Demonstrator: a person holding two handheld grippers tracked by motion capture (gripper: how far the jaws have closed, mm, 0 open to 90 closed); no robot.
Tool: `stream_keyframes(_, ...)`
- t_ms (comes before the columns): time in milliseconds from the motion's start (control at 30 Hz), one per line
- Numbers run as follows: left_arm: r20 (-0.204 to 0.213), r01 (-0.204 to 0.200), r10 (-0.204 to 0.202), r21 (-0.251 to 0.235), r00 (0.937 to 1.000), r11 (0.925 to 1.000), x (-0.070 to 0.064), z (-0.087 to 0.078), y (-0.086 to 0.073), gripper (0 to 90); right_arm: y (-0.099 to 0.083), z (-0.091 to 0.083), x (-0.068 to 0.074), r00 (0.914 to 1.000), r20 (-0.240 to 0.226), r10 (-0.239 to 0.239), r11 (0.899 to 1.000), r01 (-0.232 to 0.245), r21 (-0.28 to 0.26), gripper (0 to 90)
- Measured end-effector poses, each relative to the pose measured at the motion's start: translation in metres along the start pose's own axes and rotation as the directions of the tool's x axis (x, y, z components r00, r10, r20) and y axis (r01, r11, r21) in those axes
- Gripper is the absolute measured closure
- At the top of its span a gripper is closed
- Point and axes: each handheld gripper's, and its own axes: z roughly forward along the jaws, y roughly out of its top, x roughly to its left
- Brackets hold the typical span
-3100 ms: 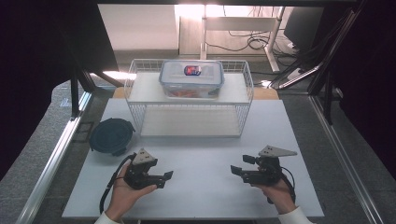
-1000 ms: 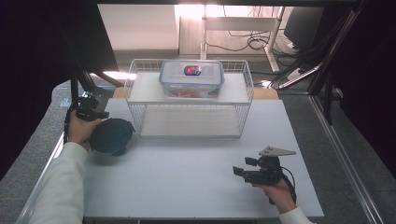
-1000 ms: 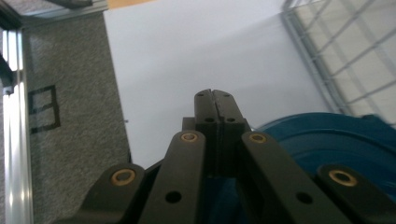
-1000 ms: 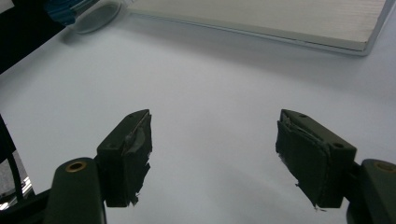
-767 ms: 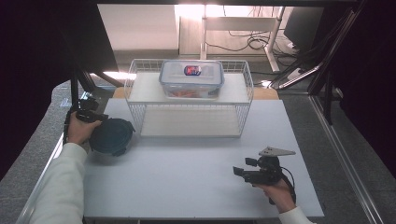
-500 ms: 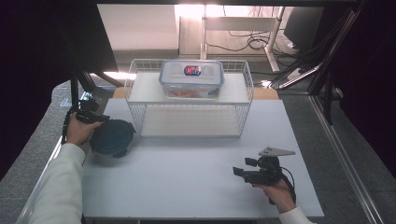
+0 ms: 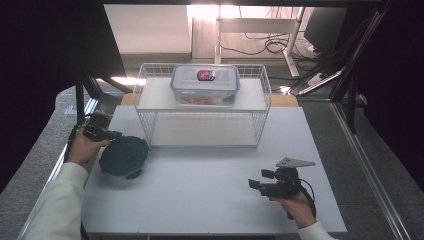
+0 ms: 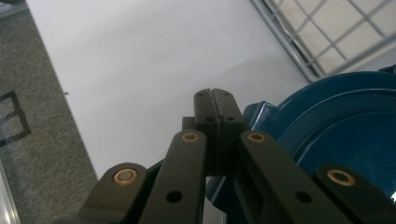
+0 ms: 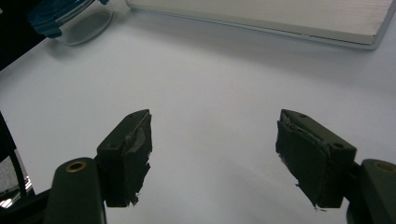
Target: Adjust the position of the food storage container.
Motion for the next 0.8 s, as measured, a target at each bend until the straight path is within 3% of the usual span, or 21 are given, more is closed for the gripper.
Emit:
stream_keyframes(200,0.033,-0.06,0.06,0.016,0.9977,0.998,-0.023,-0.001,-0.002,90.0,0.001,0.001,0.003,1.0,-0.006,-0.006,1.0,0.006,0.005,26.7)
stream_keyframes(467,0.089,-0.152,0.149,0.035,0.9849,0.9877,-0.061,-0.003,-0.006,90.0,-0.001,0.003,0.003,0.9998,-0.015,-0.009,1.0,0.009,0.012,26.7)
stream_keyframes(600,0.102,-0.168,0.165,0.025,0.9811,0.9855,-0.071,-0.002,-0.007,90.0,0.0,0.002,0.005,0.9998,-0.018,-0.01,1.0,0.01,0.014,26.7)
stream_keyframes(733,0.099,-0.154,0.15,0.034,0.9838,0.9876,-0.072,-0.005,-0.006,89.9,0.0,0.002,0.006,0.9998,-0.016,-0.014,1.0,0.014,0.008,26.7)
stream_keyframes(800,0.104,-0.133,0.131,0.015,0.986,0.991,-0.072,-0.011,-0.006,89.8,0.0,0.001,0.006,0.9998,-0.016,-0.015,1.0,0.015,0.005,26.7)
